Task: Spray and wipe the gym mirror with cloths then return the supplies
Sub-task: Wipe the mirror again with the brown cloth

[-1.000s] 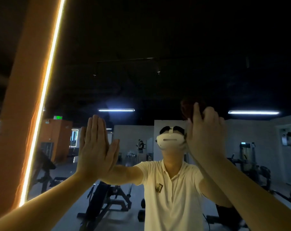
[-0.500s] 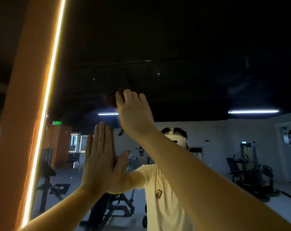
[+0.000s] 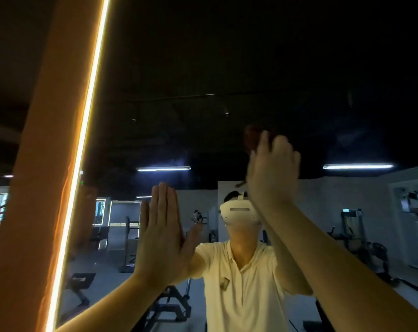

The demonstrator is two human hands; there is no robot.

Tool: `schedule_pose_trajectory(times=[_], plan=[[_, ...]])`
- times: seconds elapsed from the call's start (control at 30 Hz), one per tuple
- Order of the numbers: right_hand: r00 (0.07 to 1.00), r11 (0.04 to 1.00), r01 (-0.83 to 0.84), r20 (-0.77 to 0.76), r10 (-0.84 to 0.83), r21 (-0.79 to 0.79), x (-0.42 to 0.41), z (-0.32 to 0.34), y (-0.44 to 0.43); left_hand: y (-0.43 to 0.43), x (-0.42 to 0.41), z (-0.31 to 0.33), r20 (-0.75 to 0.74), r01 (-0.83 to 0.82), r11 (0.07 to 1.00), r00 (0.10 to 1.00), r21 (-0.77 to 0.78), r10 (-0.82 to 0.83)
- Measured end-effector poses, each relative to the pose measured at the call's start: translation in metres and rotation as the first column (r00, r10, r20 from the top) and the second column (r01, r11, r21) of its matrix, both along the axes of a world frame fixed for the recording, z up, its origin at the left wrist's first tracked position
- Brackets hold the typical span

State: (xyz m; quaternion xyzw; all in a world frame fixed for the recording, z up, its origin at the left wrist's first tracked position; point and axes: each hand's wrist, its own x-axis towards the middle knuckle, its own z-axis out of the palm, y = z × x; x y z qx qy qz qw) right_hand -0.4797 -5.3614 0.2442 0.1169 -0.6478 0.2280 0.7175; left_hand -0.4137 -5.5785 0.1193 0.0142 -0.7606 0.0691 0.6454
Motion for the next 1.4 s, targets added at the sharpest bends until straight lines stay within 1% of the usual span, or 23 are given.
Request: schedule_pose_trajectory(times=[0.1, 0.2, 0.27, 0.33, 0.4, 0.43, 0.47, 0.5, 0.57, 0.6, 0.73, 0.8, 0.9, 0.97, 1.0, 1.07, 1.1, 1.13, 1.17, 1.23, 1.3, 1.37, 1.4], plan=[[0.998, 0.987, 0.003, -0.064, 0.008, 0.160, 0.016, 0.014, -0.063, -0.008, 0.002, 0.000, 0.062, -0.003, 1.000, 0.998, -0.019, 0.004], [0.995, 0.932, 0.001, -0.092, 0.035, 0.362, 0.028, -0.011, -0.096, -0.020, 0.017, 0.002, 0.129, 0.000, 0.998, 0.992, -0.070, 0.009], [0.993, 0.846, -0.019, -0.090, 0.078, 0.532, 0.029, -0.049, -0.092, -0.031, 0.032, -0.006, 0.100, 0.027, 0.995, 0.995, -0.094, -0.017], [0.987, 0.717, 0.005, -0.120, 0.109, 0.697, 0.027, -0.092, -0.069, -0.042, 0.047, -0.018, 0.062, 0.010, 0.995, 0.998, -0.097, -0.004], [0.981, 0.604, 0.082, -0.171, 0.090, 0.793, 0.019, -0.122, -0.039, -0.048, 0.056, -0.025, 0.163, 0.001, 1.000, 0.987, -0.028, 0.004], [0.982, 0.591, 0.090, -0.169, 0.080, 0.802, 0.014, -0.127, -0.024, -0.047, 0.055, -0.027, 0.249, 0.013, 1.000, 0.968, 0.015, -0.016], [0.986, 0.624, 0.081, -0.153, 0.063, 0.778, 0.007, -0.123, -0.010, -0.044, 0.053, -0.028, 0.304, -0.002, 0.999, 0.953, 0.045, -0.012], [0.989, 0.698, 0.085, -0.146, 0.028, 0.711, 0.001, -0.109, 0.001, -0.043, 0.048, -0.029, 0.316, -0.039, 0.998, 0.949, 0.049, 0.021], [0.989, 0.862, 0.124, -0.130, -0.068, 0.492, -0.005, -0.066, 0.022, -0.041, 0.038, -0.029, 0.309, -0.076, 0.997, 0.949, 0.021, 0.066], [0.989, 0.910, 0.136, -0.110, -0.100, 0.393, -0.004, -0.041, 0.027, -0.041, 0.037, -0.030, 0.309, -0.079, 0.997, 0.948, 0.014, 0.071], [0.999, 0.995, 0.039, 0.001, -0.039, 0.087, 0.009, 0.022, -0.002, -0.045, 0.037, -0.029, 0.307, -0.095, 0.995, 0.948, 0.010, 0.088], [1.000, 0.995, -0.010, -0.003, 0.010, 0.102, 0.019, 0.013, -0.043, -0.044, 0.037, -0.030, 0.289, -0.100, 0.995, 0.952, -0.010, 0.099], [0.998, 0.938, -0.007, -0.050, 0.026, 0.348, 0.031, -0.042, -0.090, -0.047, 0.038, -0.031, 0.281, -0.100, 0.995, 0.954, -0.020, 0.102], [0.997, 0.879, -0.020, -0.056, 0.053, 0.476, 0.032, -0.088, -0.093, -0.051, 0.039, -0.030, 0.295, -0.085, 0.996, 0.952, -0.016, 0.086], [0.994, 0.832, -0.033, -0.072, 0.087, 0.553, 0.032, -0.112, -0.085, -0.052, 0.040, -0.030, 0.300, -0.072, 0.997, 0.951, -0.016, 0.073], [0.990, 0.680, 0.012, -0.102, 0.093, 0.733, 0.028, -0.155, -0.056, -0.054, 0.040, -0.031, 0.304, -0.038, 0.999, 0.952, -0.010, 0.039], [0.990, 0.611, 0.056, -0.125, 0.071, 0.789, 0.023, -0.167, -0.035, -0.054, 0.039, -0.031, 0.304, -0.023, 1.000, 0.952, 0.004, 0.021], [0.993, 0.578, 0.064, -0.109, 0.043, 0.814, 0.016, -0.172, -0.010, -0.053, 0.039, -0.031, 0.302, -0.011, 1.000, 0.953, 0.019, 0.005], [0.997, 0.603, 0.047, -0.070, 0.015, 0.796, 0.015, -0.169, 0.012, -0.052, 0.039, -0.030, 0.291, -0.002, 1.000, 0.957, 0.027, -0.006], [0.996, 0.733, 0.050, 0.020, -0.087, 0.679, 0.010, -0.146, 0.055, -0.051, 0.038, -0.030, 0.276, 0.004, 1.000, 0.961, 0.031, -0.012], [0.989, 0.891, 0.073, 0.082, -0.122, 0.448, 0.003, -0.108, 0.086, -0.051, 0.039, -0.031, 0.290, 0.000, 0.999, 0.957, 0.041, -0.012], [0.982, 0.956, 0.143, 0.082, -0.168, 0.256, 0.005, -0.076, 0.092, -0.049, 0.041, -0.030, 0.290, -0.002, 0.999, 0.957, 0.040, -0.009], [0.980, 0.963, 0.168, 0.074, -0.187, 0.211, 0.006, -0.069, 0.083, -0.047, 0.042, -0.030, 0.292, -0.009, 0.999, 0.956, 0.038, -0.003]])
